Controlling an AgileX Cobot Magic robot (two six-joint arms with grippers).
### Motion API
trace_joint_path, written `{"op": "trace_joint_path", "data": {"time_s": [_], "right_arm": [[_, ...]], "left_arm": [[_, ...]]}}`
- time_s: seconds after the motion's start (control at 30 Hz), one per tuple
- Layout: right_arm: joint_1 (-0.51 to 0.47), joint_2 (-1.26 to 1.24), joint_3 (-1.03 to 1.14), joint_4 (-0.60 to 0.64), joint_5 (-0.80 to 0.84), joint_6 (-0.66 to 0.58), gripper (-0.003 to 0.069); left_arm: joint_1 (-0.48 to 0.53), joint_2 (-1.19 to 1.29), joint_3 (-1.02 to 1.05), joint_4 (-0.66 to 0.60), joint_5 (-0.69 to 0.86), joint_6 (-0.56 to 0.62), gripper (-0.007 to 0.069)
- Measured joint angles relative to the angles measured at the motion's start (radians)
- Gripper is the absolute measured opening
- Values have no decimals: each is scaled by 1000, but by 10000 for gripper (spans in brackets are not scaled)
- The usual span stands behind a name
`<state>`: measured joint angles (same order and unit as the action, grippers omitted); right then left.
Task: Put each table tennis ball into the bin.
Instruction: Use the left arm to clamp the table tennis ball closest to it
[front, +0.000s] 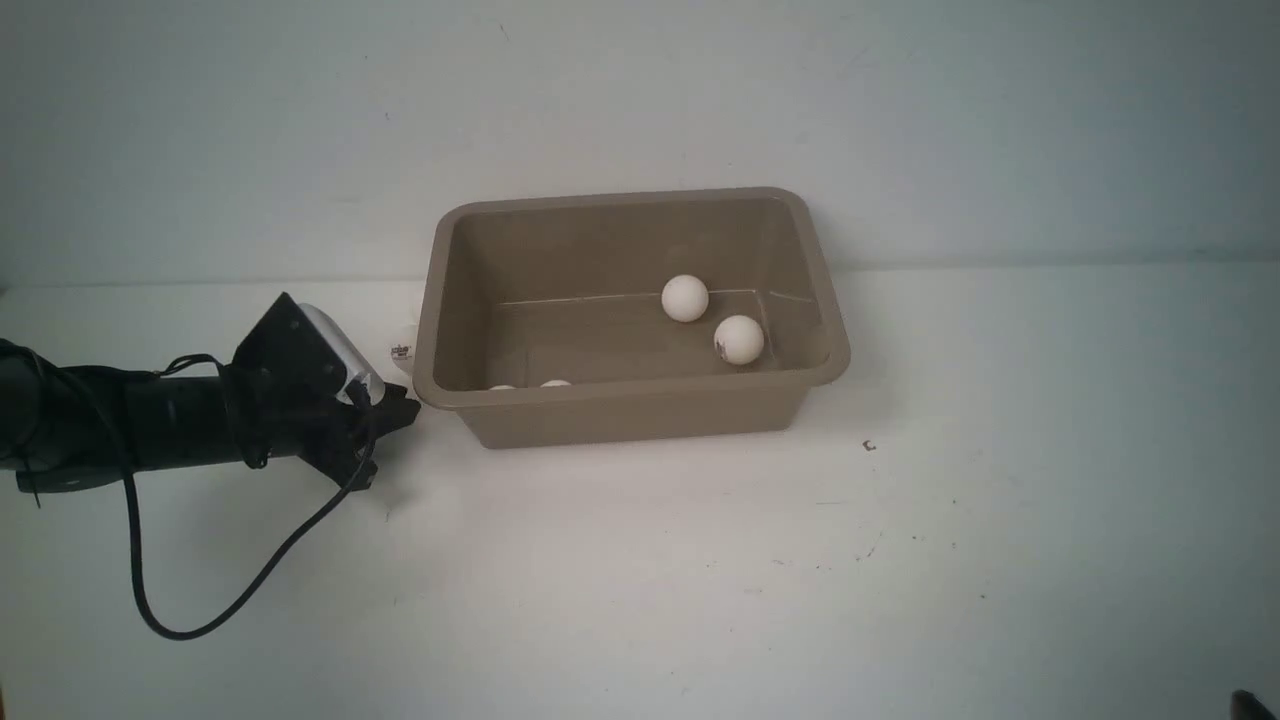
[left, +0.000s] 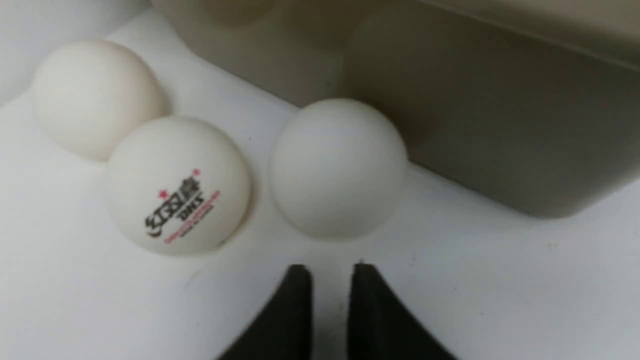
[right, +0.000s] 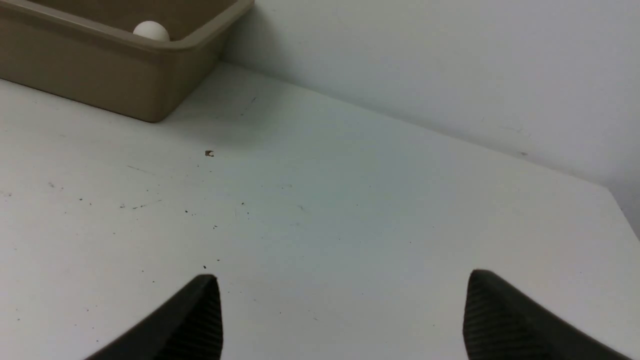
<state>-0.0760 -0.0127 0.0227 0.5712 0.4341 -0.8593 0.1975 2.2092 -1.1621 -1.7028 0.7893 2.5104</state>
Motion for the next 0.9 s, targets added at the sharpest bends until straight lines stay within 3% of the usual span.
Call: {"op": "trace_joint_path", "data": {"time_s": [0.13, 0.4, 0.57, 0.73, 0.9], "right_arm": [[0, 0, 0, 0, 0, 0, 589], [0, 0, 0, 0, 0, 0, 589], [0, 0, 0, 0, 0, 0, 589], [0, 0, 0, 0, 0, 0, 589], [0, 0, 0, 0, 0, 0, 589]], "left_arm": [[0, 4, 0, 0, 17, 0, -3], [0, 4, 0, 0, 54, 6, -4], [0, 4, 0, 0, 58, 107, 0], [0, 4, -8, 2, 21, 172, 45], [0, 4, -58, 3, -38, 172, 151]]}}
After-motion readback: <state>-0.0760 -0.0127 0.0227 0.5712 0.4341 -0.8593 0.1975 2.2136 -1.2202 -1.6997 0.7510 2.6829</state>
